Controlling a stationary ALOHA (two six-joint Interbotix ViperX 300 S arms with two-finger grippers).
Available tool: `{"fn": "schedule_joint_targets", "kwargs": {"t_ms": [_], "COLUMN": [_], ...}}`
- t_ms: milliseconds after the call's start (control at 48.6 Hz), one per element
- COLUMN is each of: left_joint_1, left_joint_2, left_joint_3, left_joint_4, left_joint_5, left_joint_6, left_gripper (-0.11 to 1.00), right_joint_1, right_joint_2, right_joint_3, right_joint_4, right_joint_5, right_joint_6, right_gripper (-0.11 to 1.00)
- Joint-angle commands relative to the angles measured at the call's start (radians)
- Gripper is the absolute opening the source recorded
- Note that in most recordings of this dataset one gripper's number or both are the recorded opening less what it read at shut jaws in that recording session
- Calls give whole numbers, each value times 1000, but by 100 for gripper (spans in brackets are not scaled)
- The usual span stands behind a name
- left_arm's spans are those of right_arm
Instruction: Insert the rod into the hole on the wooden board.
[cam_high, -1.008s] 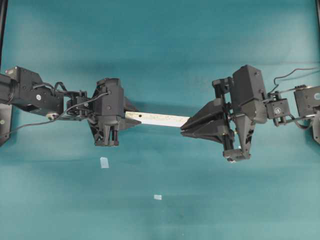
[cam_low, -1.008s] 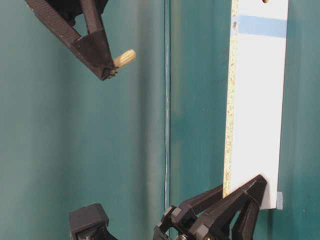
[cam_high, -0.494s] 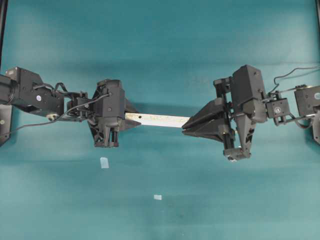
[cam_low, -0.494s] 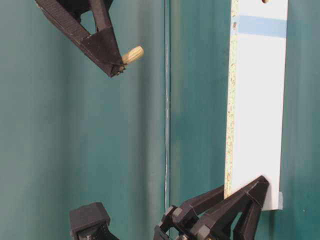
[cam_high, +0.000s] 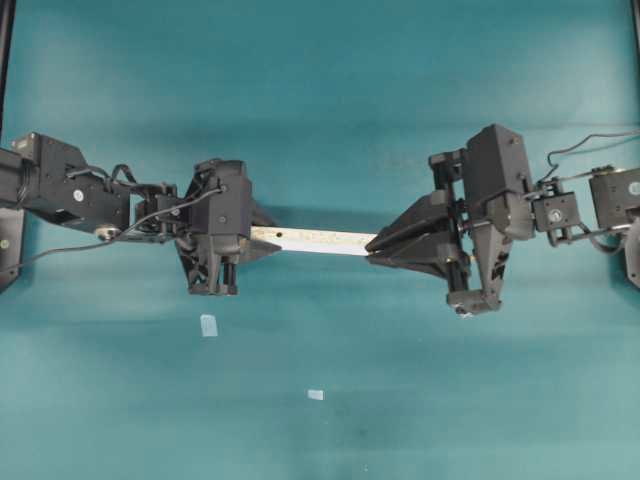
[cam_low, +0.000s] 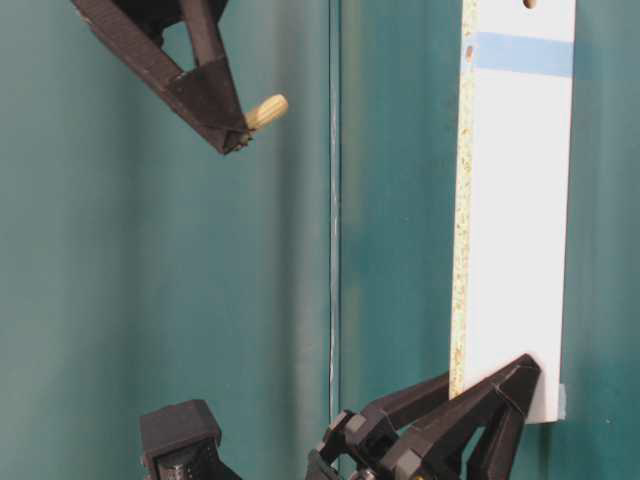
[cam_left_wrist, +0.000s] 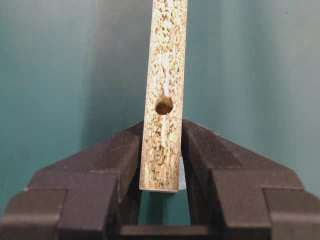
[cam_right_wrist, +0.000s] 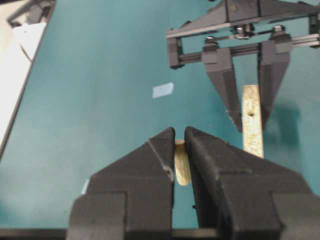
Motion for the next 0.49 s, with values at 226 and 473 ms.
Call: {"fn": "schedule_joint_targets", "kwargs": {"t_ms": [226, 473], "left_joint_1": [-11, -12], "left_joint_2": [-26, -40], "left_joint_3": [-9, 9], "left_joint_4": [0, -2], "left_joint_5": [5, 32], "left_joint_6": [-8, 2], "left_gripper": [32, 32], "right_joint_1": [-86, -118], "right_joint_2": [-9, -9], "right_joint_3": [153, 295], "right_joint_4": [26, 89], "right_joint_5": [-301, -479], "right_joint_6": [-135, -339], "right_gripper": [12, 12]}}
